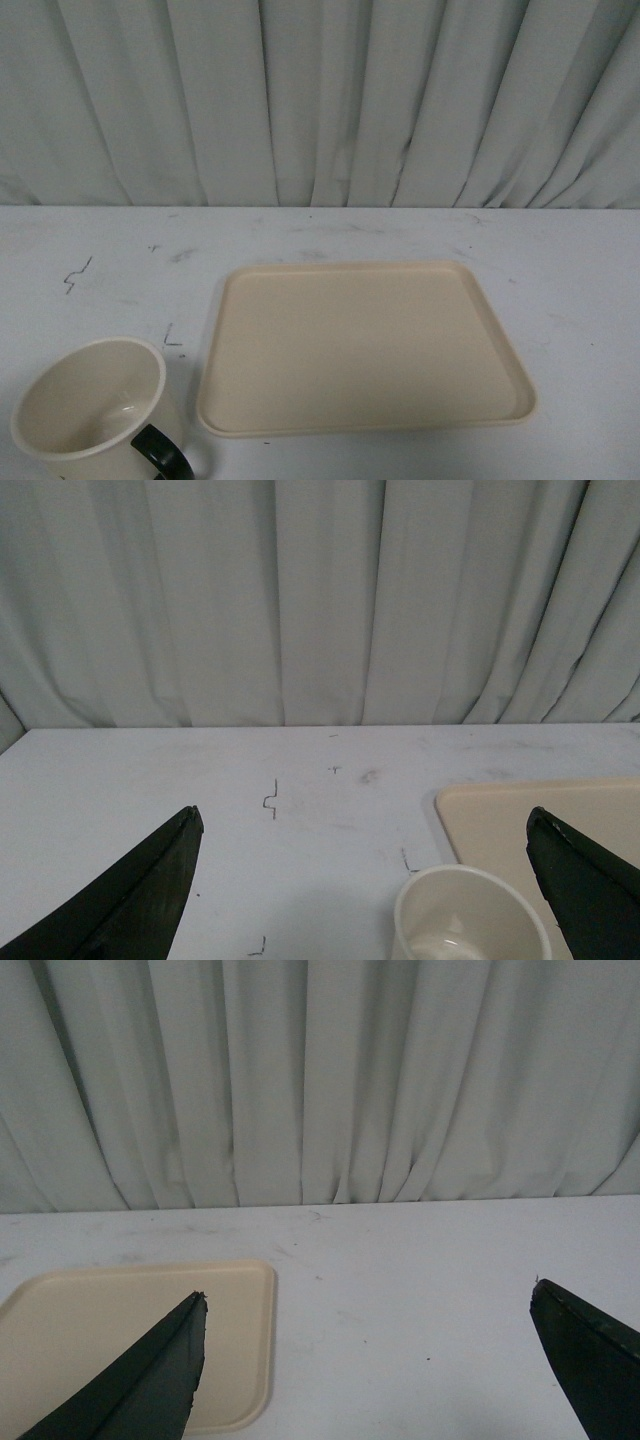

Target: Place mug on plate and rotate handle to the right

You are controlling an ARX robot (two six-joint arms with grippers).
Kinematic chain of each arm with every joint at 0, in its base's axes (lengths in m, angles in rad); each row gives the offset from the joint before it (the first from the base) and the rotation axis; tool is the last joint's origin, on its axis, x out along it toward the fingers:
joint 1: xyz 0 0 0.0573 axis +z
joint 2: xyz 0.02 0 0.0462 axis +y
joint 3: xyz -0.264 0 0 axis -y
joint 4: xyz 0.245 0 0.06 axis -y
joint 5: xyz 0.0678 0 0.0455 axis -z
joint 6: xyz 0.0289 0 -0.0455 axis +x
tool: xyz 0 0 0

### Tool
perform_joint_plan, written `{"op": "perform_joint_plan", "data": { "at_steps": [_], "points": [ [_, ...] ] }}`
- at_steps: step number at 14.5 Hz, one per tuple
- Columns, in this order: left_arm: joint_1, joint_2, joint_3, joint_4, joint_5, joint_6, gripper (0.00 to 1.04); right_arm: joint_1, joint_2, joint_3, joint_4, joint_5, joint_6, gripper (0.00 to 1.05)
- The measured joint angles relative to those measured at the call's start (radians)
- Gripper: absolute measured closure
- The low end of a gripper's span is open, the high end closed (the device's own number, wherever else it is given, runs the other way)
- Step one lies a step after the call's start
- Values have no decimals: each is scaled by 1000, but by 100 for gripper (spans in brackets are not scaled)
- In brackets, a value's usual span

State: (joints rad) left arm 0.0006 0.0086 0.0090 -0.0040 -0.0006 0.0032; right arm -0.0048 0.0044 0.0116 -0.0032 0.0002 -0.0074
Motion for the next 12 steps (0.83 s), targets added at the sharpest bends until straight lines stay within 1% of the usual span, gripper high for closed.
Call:
{"op": "perform_joint_plan", "data": {
  "at_steps": [12],
  "points": [
    [0, 0, 0, 0, 0, 0, 7, 0, 0, 0, 0, 0, 0, 6]
  ]
}}
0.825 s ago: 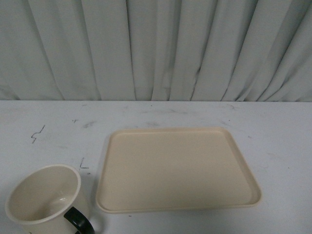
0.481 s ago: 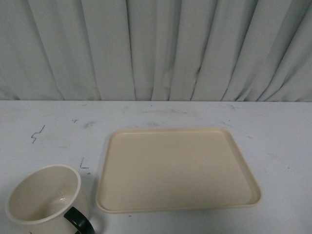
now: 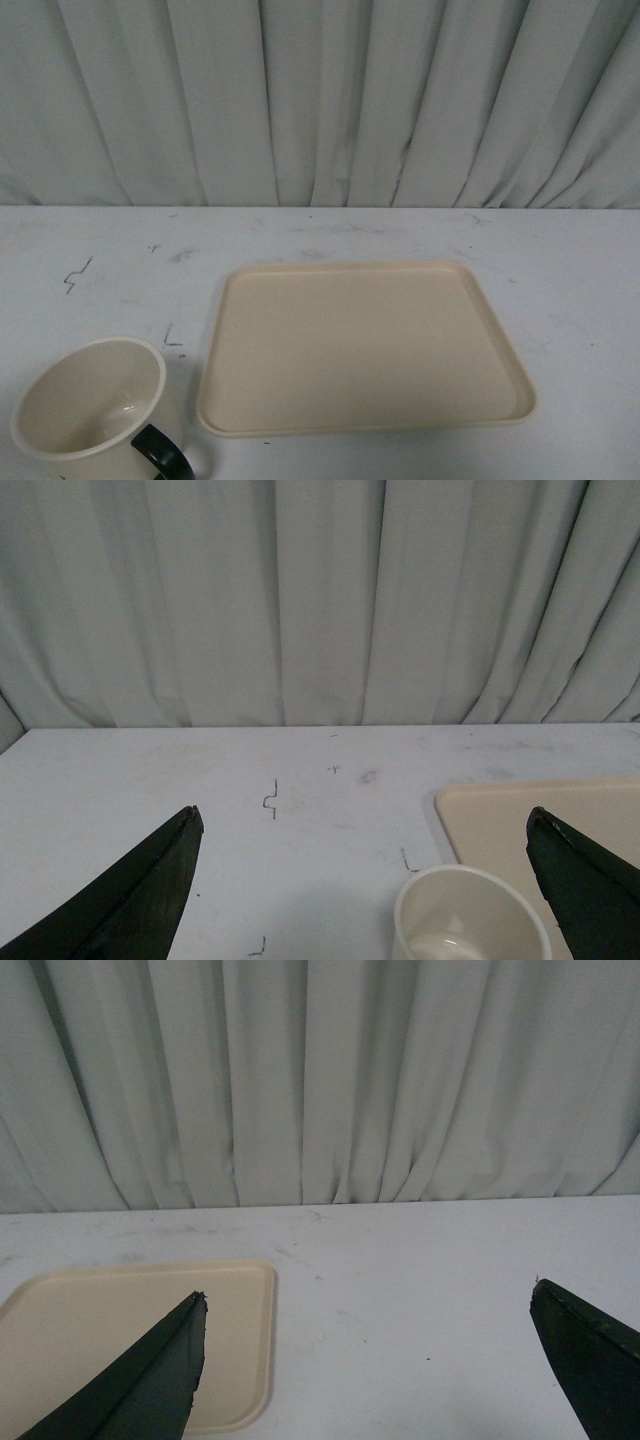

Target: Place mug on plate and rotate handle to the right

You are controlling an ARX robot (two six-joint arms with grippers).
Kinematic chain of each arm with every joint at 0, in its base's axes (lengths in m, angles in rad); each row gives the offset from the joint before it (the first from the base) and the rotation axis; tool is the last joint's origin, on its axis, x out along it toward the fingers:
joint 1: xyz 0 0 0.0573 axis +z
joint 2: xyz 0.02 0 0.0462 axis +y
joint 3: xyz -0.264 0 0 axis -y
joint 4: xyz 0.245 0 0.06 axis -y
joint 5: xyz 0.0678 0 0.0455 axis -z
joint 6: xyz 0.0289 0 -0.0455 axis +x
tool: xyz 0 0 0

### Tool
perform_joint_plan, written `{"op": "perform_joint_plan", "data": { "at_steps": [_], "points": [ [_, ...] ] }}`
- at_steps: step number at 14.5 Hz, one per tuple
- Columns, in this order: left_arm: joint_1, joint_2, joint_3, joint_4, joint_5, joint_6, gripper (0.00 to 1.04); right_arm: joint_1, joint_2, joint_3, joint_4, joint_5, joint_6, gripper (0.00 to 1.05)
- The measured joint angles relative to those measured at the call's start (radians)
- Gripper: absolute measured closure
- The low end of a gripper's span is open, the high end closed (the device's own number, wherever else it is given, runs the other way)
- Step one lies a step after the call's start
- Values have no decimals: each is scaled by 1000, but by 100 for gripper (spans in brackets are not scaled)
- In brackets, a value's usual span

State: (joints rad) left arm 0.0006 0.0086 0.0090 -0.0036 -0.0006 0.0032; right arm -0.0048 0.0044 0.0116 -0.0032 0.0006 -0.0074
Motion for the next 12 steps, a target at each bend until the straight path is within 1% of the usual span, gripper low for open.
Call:
{"op": "perform_joint_plan", "data": {
  "at_steps": [12],
  "points": [
    [0, 0, 0, 0, 0, 0, 7, 0, 0, 0, 0, 0, 0, 6]
  ]
}}
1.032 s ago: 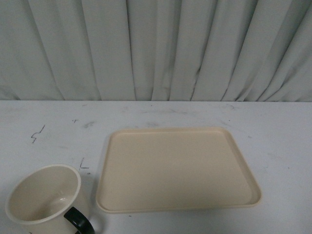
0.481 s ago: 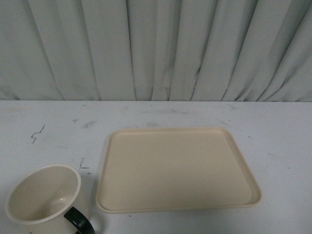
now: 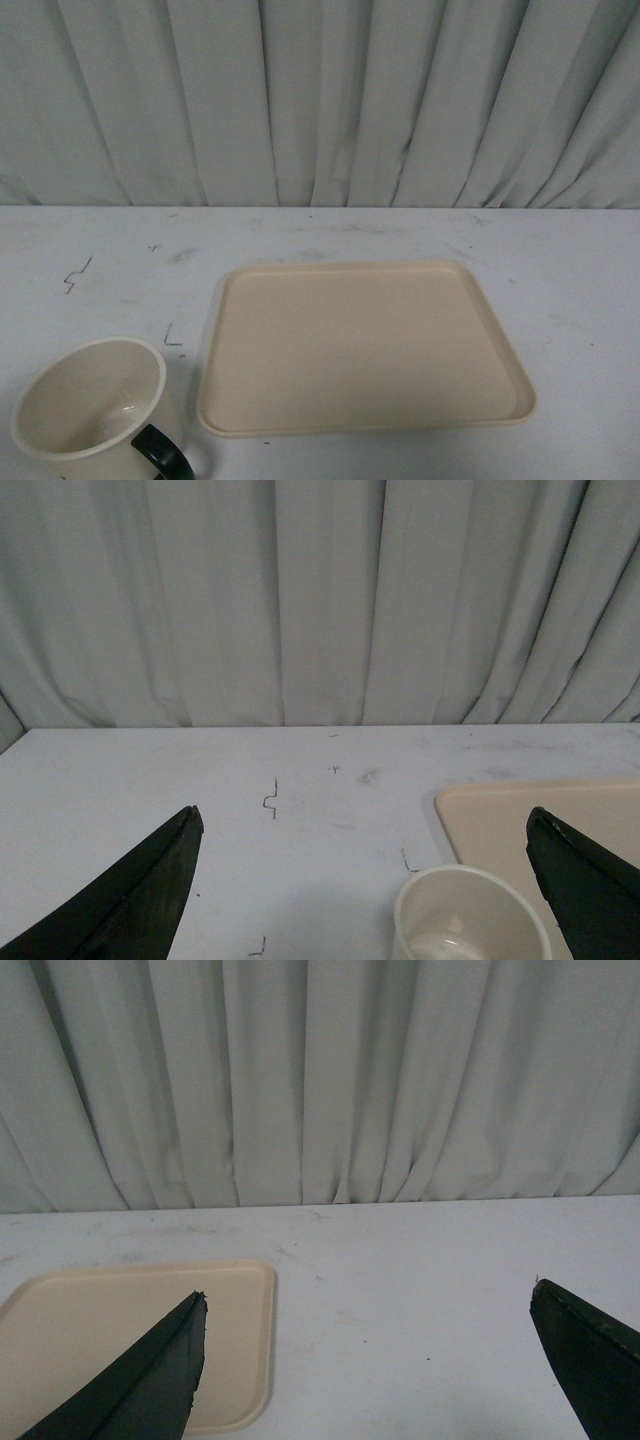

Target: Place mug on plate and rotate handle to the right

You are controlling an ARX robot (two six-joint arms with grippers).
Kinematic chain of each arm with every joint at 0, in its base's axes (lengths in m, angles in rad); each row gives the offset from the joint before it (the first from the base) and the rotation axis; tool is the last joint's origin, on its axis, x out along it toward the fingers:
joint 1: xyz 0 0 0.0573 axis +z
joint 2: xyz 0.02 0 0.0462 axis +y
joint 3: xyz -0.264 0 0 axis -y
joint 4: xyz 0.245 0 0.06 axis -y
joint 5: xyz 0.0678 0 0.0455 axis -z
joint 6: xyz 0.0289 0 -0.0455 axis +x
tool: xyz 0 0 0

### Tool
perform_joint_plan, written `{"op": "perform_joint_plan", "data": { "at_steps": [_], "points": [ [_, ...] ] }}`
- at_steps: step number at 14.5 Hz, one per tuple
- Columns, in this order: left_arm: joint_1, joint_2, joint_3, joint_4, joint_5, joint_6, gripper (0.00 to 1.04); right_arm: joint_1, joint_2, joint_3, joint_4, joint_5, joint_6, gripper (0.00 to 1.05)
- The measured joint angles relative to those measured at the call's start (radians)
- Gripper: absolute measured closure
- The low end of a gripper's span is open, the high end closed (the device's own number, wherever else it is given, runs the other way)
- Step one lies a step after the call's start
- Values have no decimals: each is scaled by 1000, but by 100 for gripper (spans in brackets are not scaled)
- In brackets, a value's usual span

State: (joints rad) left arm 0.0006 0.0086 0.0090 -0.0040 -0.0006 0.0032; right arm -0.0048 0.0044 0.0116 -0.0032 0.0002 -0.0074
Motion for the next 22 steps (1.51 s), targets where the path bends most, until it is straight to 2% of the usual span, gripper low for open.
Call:
{"op": "perform_joint_plan", "data": {
  "at_steps": [22],
  "points": [
    [0, 0, 0, 0, 0, 0, 7, 0, 0, 0, 0, 0, 0, 6]
  ]
}}
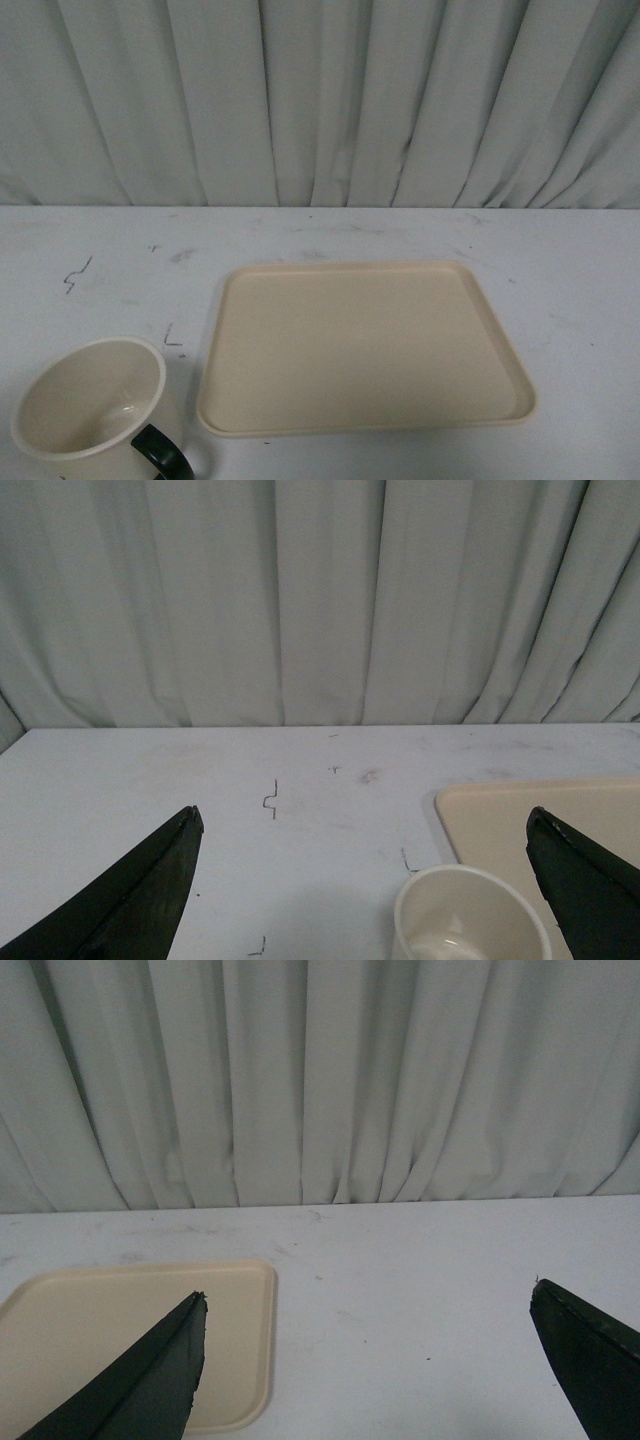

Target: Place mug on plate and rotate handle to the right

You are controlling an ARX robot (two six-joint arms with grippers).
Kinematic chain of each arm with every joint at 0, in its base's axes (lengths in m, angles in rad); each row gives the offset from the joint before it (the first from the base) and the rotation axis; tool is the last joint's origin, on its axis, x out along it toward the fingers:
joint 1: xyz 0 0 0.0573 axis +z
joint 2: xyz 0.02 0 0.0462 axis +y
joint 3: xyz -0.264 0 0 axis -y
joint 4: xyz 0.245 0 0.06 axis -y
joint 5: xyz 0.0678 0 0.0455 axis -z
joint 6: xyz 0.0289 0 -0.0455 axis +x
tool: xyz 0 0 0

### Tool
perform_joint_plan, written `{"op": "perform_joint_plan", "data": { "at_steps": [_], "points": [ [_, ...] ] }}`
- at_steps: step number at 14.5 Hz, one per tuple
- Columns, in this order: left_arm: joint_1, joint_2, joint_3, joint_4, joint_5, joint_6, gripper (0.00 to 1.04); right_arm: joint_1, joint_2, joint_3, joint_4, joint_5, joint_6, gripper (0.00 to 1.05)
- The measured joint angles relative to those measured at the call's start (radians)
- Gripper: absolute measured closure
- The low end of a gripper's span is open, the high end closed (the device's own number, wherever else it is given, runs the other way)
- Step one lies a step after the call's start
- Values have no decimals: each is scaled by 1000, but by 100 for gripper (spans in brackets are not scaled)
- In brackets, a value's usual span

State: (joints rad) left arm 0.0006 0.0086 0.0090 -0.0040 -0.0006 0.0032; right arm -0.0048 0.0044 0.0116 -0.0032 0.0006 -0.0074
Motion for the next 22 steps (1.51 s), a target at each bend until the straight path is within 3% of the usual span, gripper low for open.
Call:
{"op": "perform_joint_plan", "data": {
  "at_steps": [22],
  "points": [
    [0, 0, 0, 0, 0, 0, 7, 0, 0, 0, 0, 0, 0, 6]
  ]
}}
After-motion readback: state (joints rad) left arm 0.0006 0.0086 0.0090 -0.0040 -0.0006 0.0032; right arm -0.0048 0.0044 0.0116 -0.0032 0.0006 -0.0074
